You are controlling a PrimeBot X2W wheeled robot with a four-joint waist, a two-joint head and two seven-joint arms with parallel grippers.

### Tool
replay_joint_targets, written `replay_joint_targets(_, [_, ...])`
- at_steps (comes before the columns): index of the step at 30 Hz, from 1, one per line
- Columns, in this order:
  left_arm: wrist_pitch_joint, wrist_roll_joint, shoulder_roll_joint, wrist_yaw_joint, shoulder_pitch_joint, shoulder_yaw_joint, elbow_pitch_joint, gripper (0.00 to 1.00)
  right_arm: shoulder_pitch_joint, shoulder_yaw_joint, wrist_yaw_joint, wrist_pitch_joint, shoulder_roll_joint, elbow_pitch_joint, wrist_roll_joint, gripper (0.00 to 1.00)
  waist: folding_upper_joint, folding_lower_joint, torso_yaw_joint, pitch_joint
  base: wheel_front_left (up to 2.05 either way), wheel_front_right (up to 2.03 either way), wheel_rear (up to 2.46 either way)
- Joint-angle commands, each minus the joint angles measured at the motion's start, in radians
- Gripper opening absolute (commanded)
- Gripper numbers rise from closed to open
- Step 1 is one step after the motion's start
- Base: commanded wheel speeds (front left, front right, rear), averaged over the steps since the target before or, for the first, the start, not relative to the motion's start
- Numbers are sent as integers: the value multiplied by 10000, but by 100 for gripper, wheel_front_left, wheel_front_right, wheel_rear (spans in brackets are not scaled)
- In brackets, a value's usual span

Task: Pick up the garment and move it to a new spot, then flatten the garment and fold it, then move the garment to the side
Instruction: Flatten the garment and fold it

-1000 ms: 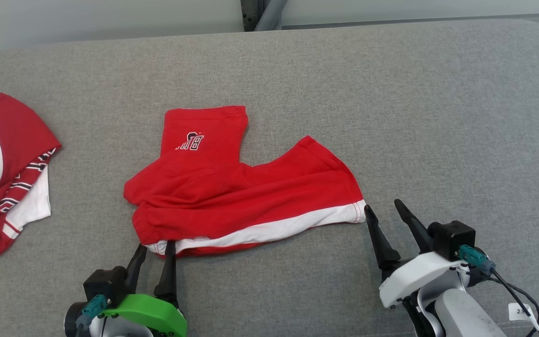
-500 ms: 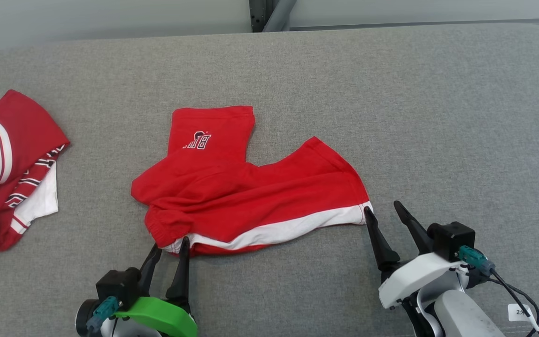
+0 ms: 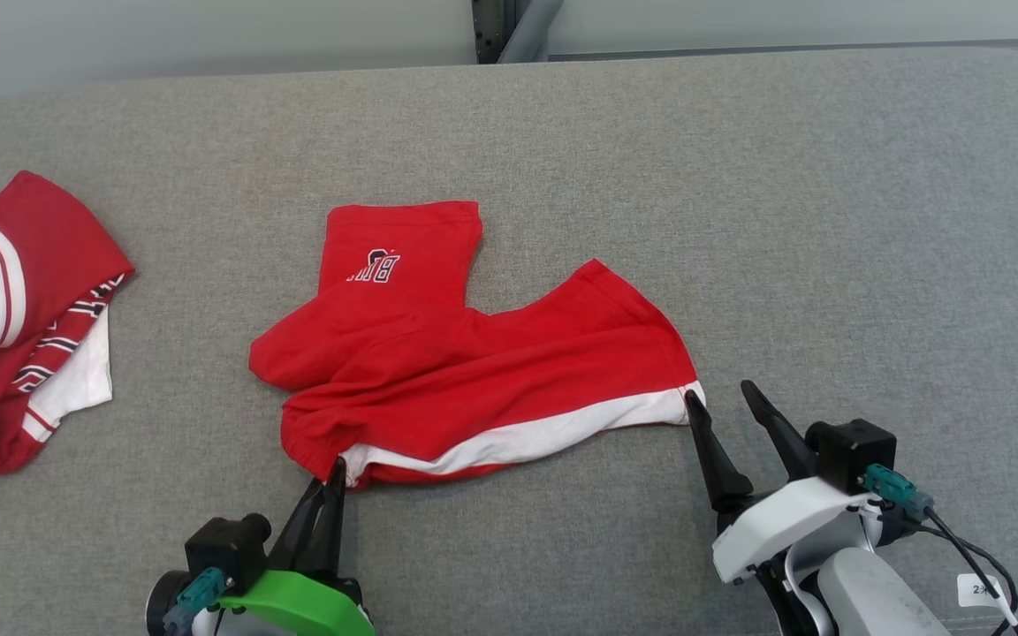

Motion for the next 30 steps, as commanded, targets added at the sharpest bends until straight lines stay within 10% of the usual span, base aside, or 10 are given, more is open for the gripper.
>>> replay_joint_targets(1, [1,-63,106,-29,32,-75,41,0,-78,24,-12,10,-3,23,47,100,0,0,-8,-10,0,0,0])
replay_joint_targets(23, [2,448,-150,-29,-210,286,-105,0,-626,380,-12,10,1,1271,759,100,0,0,264,125,0,0,0])
replay_joint_targets(30, [2,450,-178,-30,-236,271,-104,0,-832,501,-12,10,44,1640,1023,48,0,0,377,184,0,0,0])
